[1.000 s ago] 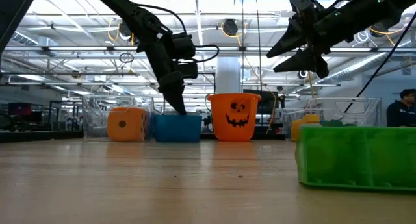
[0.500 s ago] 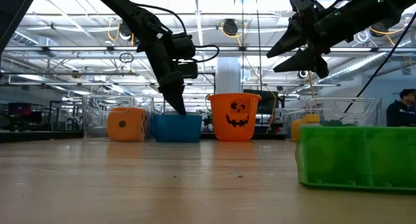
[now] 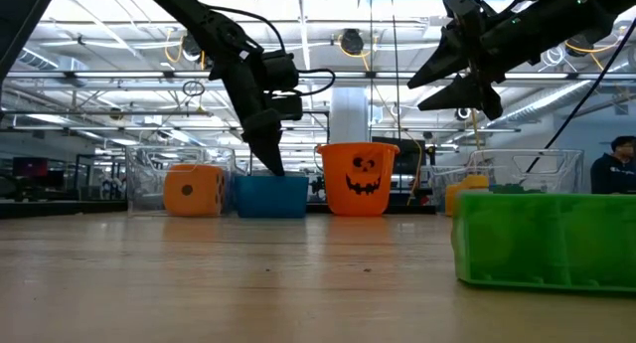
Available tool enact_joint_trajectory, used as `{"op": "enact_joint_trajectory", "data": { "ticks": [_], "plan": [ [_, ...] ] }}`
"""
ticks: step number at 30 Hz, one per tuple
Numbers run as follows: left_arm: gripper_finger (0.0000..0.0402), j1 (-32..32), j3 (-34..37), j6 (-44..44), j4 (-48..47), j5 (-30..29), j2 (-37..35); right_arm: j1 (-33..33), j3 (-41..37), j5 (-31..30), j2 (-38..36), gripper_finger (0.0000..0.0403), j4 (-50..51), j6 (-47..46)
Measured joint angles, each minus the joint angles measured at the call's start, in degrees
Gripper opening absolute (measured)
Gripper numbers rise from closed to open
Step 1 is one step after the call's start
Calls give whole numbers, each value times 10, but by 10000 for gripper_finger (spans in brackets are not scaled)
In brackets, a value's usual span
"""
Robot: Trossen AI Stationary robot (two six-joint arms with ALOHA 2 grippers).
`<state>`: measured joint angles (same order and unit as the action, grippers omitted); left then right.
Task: Pick & Place Toys
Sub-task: Put the gold deck of cards into the blue bin
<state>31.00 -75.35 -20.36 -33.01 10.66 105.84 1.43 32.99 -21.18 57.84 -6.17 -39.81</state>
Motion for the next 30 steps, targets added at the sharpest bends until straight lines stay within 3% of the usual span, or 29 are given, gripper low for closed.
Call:
{"op": "enact_joint_trajectory", "data": {
  "ticks": [26,30],
  "plan": [
    [93,0,0,-1,-1,10,0,0,0,1,0,201,0,0],
    [118,0,0,-2,-1,11,0,0,0,1,0,201,0,0]
  ]
}}
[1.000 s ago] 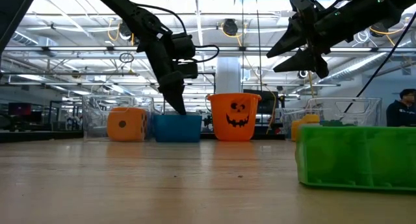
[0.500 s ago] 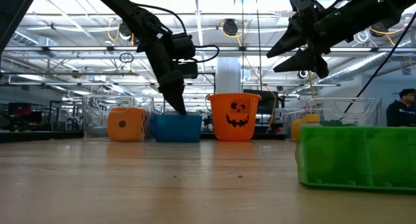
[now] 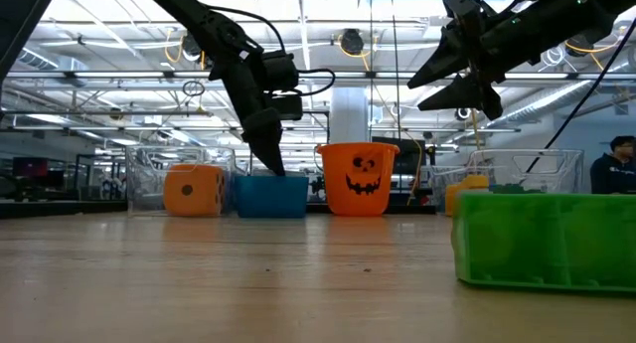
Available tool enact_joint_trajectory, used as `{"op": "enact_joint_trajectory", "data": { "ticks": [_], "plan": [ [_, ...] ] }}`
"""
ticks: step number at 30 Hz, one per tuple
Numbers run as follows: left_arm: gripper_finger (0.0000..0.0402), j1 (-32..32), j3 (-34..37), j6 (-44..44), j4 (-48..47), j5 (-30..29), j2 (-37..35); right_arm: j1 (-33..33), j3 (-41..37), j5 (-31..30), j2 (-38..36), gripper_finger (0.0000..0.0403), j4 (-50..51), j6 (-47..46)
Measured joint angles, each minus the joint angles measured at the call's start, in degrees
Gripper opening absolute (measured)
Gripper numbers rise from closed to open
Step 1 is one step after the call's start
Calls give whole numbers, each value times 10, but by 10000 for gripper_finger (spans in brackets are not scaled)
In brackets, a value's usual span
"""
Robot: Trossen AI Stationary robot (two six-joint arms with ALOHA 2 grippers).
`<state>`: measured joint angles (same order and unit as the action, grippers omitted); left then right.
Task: Pick & Place Toys
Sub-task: Put the gold deck of cards into the blue bin, then put the green game piece into the right transparent bin
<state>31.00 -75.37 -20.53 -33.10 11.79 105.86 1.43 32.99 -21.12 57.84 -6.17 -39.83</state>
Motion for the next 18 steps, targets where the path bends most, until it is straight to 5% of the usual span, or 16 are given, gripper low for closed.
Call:
{"op": "enact_joint_trajectory", "data": {
  "ticks": [9,18],
  "plan": [
    [200,0,0,1,0,0,0,0,0,0,0,201,0,0],
    [214,0,0,3,0,-3,0,0,0,0,0,201,0,0]
  ]
}}
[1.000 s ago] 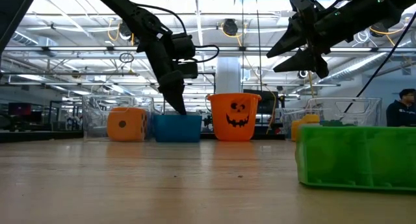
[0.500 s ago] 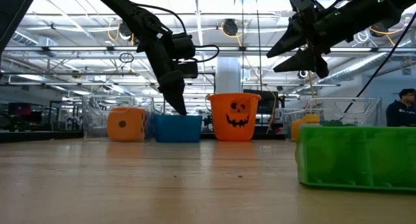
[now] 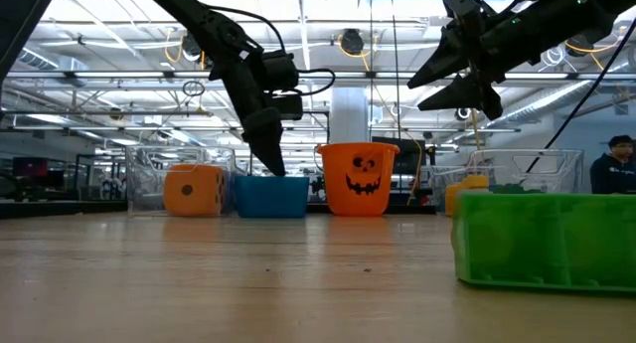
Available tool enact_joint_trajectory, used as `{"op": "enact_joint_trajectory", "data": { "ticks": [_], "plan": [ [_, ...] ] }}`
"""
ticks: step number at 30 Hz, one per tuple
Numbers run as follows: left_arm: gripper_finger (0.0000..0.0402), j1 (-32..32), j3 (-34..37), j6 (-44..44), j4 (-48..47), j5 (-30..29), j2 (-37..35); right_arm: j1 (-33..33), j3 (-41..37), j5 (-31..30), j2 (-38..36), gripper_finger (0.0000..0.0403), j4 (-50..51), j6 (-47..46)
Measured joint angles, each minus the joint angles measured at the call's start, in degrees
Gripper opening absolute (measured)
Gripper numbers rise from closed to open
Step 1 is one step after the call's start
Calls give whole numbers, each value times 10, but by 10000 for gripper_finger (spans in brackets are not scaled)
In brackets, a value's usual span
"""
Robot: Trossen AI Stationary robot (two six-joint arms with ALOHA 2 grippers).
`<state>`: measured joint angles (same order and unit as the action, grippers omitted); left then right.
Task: Pick & Place Toys
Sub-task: Put the green game piece into the right transparent bin
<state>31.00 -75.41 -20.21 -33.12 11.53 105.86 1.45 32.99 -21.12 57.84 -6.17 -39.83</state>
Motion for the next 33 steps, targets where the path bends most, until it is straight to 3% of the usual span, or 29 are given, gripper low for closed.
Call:
{"op": "enact_joint_trajectory", "data": {
  "ticks": [11,16,25,33],
  "plan": [
    [211,0,0,28,-2,6,-43,0,0,0,0,201,0,0],
    [212,3,0,36,19,15,-125,0,0,0,0,201,-8,6],
    [211,13,0,132,135,39,-307,0,0,0,0,201,-56,36],
    [212,10,0,189,127,54,-427,0,0,0,0,201,-68,11]
  ]
}}
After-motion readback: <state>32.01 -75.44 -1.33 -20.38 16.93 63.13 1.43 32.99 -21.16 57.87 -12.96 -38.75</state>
